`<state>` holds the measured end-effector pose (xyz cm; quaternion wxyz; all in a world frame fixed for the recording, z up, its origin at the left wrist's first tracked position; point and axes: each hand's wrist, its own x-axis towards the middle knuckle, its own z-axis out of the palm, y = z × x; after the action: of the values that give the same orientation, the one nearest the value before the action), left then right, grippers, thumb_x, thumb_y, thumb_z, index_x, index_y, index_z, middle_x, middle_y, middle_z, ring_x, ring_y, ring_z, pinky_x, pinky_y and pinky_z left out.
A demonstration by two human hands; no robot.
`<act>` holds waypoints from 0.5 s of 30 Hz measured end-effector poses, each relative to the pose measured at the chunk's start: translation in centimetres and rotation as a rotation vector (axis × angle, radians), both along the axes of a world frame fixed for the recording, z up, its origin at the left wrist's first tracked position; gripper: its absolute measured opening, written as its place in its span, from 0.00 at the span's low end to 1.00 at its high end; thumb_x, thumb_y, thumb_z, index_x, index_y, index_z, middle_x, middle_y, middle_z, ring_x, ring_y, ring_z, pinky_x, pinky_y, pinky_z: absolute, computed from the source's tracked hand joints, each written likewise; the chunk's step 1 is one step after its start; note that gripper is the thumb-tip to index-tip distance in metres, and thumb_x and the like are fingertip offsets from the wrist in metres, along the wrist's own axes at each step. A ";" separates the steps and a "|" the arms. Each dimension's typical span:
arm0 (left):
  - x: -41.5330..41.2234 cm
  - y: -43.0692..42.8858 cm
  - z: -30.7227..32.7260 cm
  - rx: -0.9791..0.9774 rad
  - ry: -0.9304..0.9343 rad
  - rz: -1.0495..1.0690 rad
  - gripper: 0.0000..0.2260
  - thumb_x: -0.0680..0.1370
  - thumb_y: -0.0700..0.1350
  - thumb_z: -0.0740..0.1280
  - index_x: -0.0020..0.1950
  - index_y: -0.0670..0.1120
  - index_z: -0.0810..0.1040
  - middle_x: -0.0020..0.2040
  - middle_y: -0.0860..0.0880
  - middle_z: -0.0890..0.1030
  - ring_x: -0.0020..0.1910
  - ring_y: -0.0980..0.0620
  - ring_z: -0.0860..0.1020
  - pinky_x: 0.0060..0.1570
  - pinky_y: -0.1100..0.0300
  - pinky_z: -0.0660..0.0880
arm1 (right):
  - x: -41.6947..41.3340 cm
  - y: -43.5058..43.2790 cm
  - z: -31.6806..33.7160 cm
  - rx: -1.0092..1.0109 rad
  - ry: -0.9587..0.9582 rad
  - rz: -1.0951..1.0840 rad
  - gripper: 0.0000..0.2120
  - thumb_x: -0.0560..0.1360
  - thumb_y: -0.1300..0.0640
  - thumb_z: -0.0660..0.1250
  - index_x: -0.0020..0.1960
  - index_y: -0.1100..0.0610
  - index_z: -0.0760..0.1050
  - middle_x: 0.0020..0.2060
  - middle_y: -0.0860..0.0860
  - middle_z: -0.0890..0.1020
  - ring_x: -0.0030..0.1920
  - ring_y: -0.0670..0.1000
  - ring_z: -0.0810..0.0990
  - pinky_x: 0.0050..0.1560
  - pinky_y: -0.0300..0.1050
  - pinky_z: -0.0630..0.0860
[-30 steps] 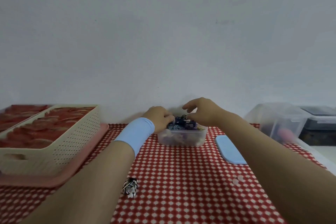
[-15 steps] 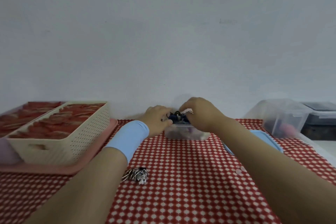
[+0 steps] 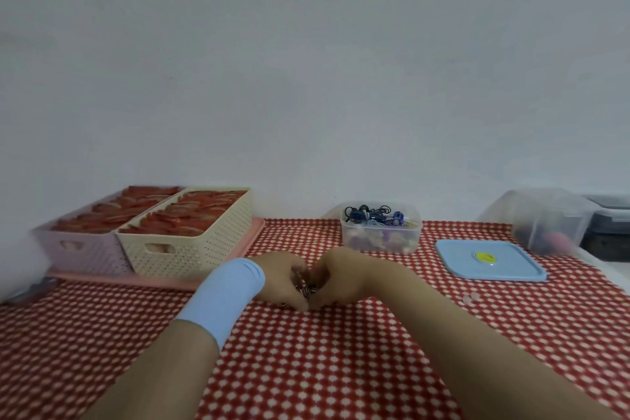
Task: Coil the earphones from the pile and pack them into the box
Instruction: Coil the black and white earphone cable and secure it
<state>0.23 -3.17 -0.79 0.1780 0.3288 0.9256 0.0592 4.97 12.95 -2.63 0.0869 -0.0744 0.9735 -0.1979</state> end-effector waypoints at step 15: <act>4.7 10.9 -1.3 0.858 -0.617 0.078 0.07 0.84 0.42 0.60 0.56 0.43 0.76 0.45 0.43 0.82 0.35 0.49 0.81 0.31 0.61 0.77 | 8.5 12.3 1.1 -0.635 0.128 -0.394 0.10 0.81 0.48 0.66 0.53 0.52 0.84 0.48 0.52 0.87 0.41 0.50 0.84 0.32 0.41 0.74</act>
<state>4.95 7.72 -2.10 0.2892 0.3048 0.7344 0.5330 13.42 25.26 -1.51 -0.0414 0.0787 0.8628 -0.4977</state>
